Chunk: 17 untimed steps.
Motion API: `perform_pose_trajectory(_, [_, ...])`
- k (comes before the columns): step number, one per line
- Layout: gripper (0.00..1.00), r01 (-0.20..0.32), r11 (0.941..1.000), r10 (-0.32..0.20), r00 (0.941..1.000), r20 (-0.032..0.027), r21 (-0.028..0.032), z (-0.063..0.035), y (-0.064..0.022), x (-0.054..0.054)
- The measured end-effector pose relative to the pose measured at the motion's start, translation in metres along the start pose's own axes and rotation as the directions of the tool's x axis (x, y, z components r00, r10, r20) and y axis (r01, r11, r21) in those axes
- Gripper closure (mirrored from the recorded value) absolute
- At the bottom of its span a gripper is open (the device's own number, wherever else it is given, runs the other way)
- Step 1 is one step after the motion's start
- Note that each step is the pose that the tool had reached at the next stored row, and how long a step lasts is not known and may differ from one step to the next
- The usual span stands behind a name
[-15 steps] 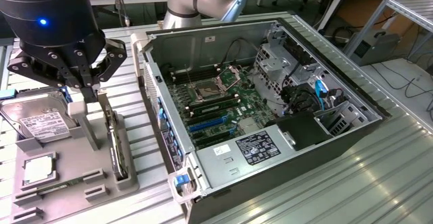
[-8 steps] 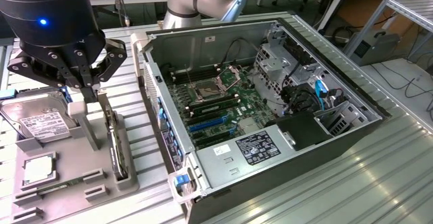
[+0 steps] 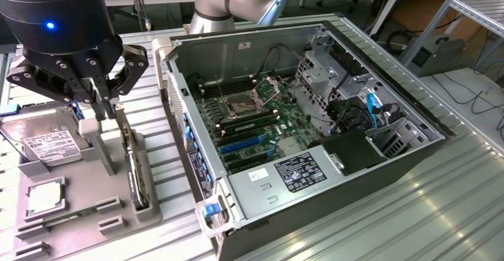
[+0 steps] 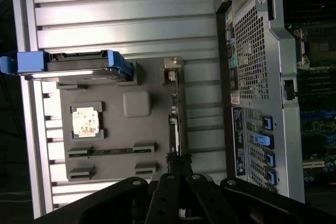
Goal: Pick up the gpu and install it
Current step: 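Pick up the gpu and move the gpu toward the slot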
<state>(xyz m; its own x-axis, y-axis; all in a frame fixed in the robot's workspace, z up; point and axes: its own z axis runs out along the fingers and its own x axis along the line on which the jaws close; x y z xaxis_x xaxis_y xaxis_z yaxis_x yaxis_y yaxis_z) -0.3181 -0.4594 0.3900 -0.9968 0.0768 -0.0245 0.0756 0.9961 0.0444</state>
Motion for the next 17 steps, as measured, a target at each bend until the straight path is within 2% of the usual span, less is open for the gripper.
perform_pose_trajectory(1, [0.83, 0.0, 1.0, 0.0, 1.0, 0.0, 0.0, 0.0, 0.0, 0.0])
perform_pose_trajectory(2, [0.77, 0.0, 1.0, 0.0, 1.0, 0.0, 0.0, 0.0, 0.0, 0.0])
perform_pose_trajectory(3, [0.77, 0.0, 1.0, 0.0, 1.0, 0.0, 0.0, 0.0, 0.0, 0.0])
perform_pose_trajectory(4, [0.64, 0.0, 1.0, 0.0, 1.0, 0.0, 0.0, 0.0, 0.0, 0.0])
perform_pose_trajectory(8, [0.64, 0.0, 1.0, 0.0, 1.0, 0.0002, -0.0002, 0.0018, -0.0001, 0.0])
perform_pose_trajectory(17, [0.64, 0.0, 1.0, 0.0, 1.0, 0.0, 0.0, 0.0228, -0.001, 0.001])
